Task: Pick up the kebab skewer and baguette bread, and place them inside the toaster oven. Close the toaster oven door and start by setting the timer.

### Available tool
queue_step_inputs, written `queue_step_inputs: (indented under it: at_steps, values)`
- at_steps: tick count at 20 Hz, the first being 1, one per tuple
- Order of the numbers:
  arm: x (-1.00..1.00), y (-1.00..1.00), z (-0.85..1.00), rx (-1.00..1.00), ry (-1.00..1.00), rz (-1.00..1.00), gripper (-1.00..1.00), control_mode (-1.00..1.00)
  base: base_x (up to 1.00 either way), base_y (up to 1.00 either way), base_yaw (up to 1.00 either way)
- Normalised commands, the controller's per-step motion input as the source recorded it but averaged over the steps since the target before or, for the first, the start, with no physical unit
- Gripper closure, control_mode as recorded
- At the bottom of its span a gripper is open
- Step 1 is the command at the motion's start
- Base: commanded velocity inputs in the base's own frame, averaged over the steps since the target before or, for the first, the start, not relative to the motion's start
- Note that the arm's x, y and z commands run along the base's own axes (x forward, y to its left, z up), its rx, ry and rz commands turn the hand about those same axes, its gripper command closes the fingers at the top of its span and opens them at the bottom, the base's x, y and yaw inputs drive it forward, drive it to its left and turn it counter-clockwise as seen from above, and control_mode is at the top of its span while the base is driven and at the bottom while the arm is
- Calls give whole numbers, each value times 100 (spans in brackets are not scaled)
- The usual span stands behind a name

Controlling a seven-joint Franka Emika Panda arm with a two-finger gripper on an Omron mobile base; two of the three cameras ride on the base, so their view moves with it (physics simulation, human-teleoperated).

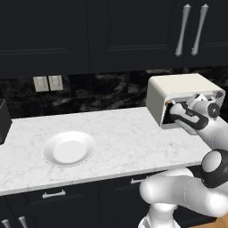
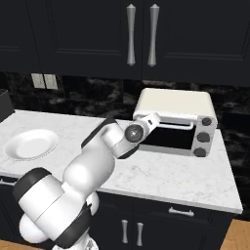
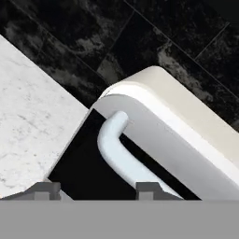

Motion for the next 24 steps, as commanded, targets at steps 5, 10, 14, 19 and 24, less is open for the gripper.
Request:
queue_step_inputs:
  at_steps: [5,10,14,19,24]
  values:
    - [34,0,0,-12,-6,-6,-100,-100,0,0,0]
    - [33,0,0,-11,-1,-5,-100,-100,0,0,0]
    - [23,-5,1,-10,0,-3,-100,-100,0,0,0]
    - [0,-11,6,-6,0,-1,-100,-100,0,0,0]
    - [-14,-11,30,-4,0,0,-100,-100,0,0,0]
